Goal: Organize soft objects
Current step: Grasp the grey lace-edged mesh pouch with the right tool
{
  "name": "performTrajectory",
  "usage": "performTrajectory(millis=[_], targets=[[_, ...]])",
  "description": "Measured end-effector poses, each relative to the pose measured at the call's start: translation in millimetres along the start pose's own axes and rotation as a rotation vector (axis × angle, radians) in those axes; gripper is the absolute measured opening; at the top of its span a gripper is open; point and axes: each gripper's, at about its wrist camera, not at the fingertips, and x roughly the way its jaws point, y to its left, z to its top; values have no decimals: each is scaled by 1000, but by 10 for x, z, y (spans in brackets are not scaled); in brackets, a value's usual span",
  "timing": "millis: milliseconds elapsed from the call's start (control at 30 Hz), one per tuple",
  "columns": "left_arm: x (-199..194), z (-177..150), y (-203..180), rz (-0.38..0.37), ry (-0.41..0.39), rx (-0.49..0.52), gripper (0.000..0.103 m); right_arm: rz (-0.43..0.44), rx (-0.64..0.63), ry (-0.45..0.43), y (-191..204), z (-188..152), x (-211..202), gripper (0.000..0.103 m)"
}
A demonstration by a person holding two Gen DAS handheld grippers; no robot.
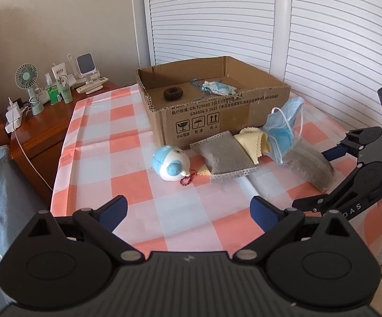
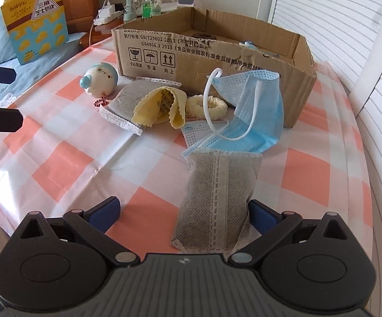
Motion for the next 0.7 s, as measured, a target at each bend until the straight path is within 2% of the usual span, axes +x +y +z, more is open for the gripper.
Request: performTrajectory(millis=[167,500,700], targets=[[19,-12,24,-19,2,-13,99,-10,10,-61,1,-91,-27,103],[112,3,23,-42,21,-28,99,-43,58,-126,31,-169,-39,103],[172,26,15,-44,32,-26,99,-63,84,-81,73,-86,-23,103]])
